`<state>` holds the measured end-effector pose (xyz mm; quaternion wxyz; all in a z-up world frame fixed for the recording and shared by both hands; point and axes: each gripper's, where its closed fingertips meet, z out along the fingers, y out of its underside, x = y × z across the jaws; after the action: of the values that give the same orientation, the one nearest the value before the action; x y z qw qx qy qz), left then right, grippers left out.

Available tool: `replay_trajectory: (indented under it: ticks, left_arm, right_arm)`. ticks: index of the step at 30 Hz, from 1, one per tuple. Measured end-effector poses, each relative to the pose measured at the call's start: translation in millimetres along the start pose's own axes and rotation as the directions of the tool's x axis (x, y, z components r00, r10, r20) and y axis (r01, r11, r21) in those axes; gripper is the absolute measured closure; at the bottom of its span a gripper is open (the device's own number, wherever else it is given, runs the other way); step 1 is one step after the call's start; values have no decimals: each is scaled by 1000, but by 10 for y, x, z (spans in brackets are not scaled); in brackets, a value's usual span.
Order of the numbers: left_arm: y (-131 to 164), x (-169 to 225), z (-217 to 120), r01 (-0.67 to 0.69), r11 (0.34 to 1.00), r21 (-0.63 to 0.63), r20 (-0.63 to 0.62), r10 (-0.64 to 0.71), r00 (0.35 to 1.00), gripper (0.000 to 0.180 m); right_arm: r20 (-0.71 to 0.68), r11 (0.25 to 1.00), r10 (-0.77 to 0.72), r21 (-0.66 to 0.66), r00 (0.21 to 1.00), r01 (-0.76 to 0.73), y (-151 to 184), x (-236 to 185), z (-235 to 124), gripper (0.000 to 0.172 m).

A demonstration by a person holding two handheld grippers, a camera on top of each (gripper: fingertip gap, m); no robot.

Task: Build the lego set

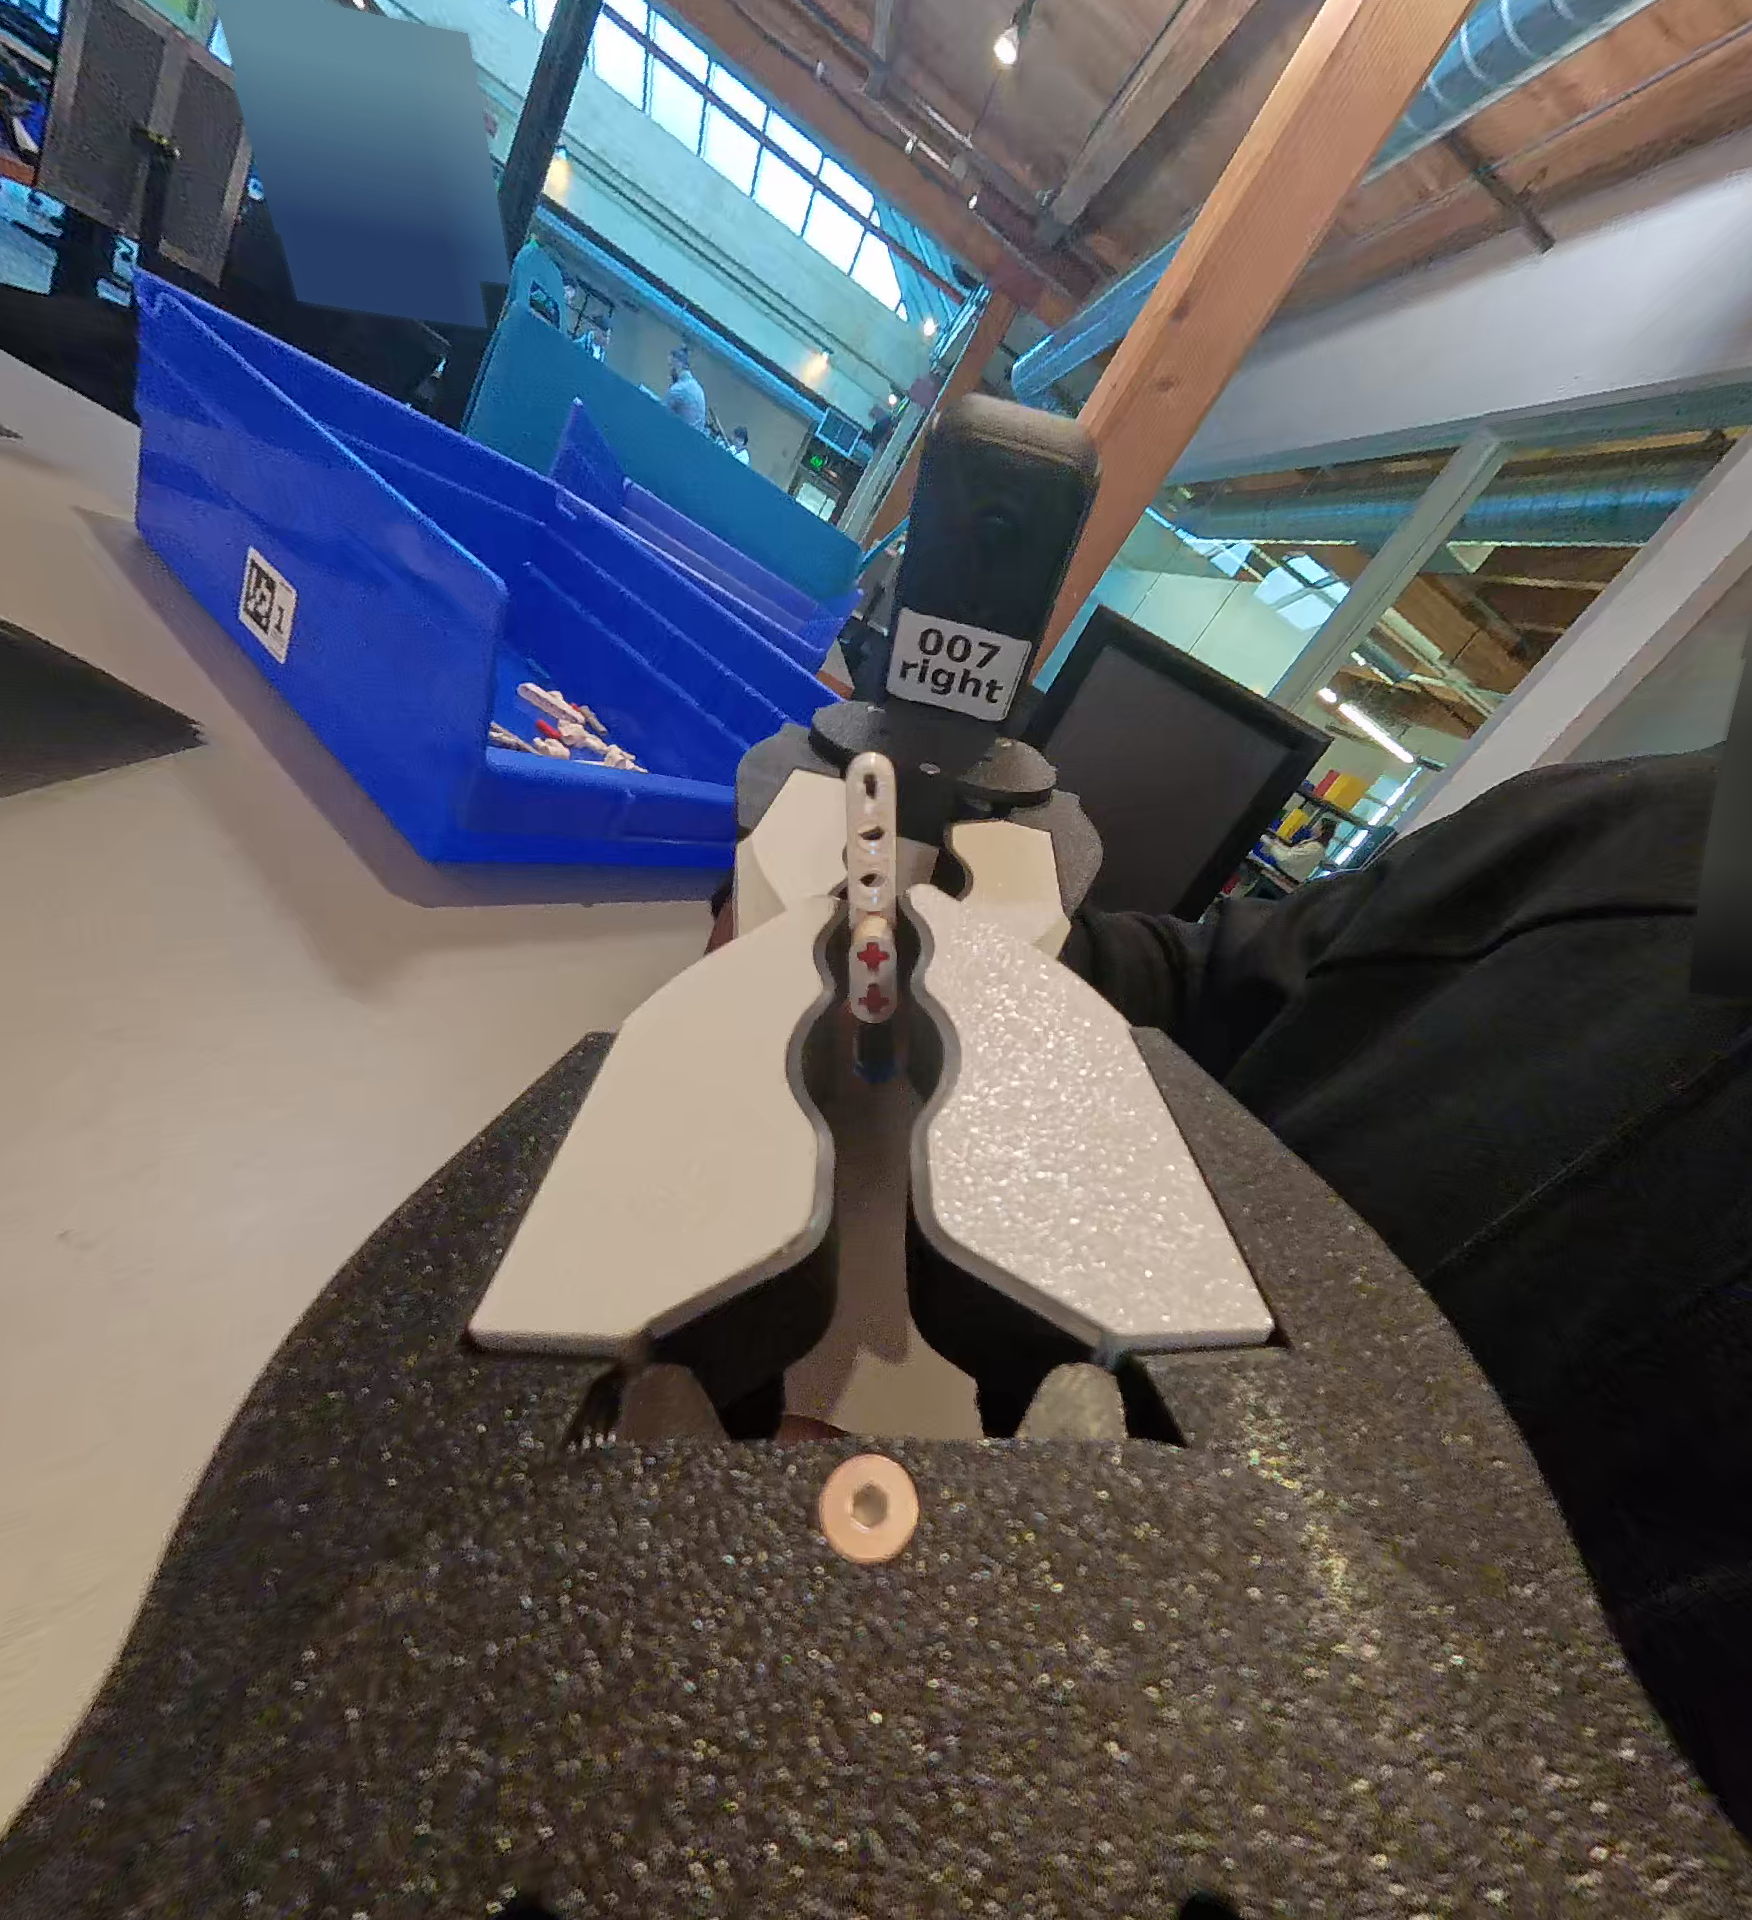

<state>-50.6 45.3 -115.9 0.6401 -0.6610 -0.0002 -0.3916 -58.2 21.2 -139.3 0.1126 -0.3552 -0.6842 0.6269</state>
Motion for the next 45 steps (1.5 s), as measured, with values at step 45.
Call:
replay_trajectory:
  ticks: [45]
  left_arm:
    - [-81,-98,-99,-169,985,-22,110,170,979,173]
  right_arm:
    - [-308,947,-72,-319,949,-32,563,477,-593,149]
